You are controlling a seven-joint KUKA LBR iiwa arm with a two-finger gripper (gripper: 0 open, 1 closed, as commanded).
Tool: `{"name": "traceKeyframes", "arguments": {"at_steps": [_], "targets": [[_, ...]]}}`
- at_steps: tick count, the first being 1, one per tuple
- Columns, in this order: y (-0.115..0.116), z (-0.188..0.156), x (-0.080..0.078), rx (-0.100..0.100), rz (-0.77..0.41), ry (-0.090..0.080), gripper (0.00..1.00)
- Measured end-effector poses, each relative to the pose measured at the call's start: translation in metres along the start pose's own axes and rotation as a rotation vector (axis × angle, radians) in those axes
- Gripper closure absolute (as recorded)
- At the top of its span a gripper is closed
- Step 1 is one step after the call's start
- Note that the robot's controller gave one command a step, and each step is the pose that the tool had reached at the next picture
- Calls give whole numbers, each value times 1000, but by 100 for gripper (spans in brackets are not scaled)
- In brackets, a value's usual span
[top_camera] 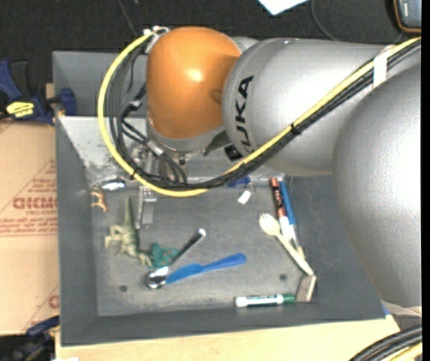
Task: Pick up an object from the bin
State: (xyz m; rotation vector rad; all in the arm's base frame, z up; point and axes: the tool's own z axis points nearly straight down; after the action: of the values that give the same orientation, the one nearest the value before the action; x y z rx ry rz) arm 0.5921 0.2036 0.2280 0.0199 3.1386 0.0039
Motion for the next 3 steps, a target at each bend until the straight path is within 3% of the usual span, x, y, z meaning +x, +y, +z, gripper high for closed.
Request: {"name": "traceKeyframes", "arguments": {"at_steps": [1, 2, 3], "targets": [[0, 0, 0, 0, 0, 0, 0], [5, 52, 22, 0, -268, 1, 0], [-4, 43, 71, 0, -227, -3, 0]]}}
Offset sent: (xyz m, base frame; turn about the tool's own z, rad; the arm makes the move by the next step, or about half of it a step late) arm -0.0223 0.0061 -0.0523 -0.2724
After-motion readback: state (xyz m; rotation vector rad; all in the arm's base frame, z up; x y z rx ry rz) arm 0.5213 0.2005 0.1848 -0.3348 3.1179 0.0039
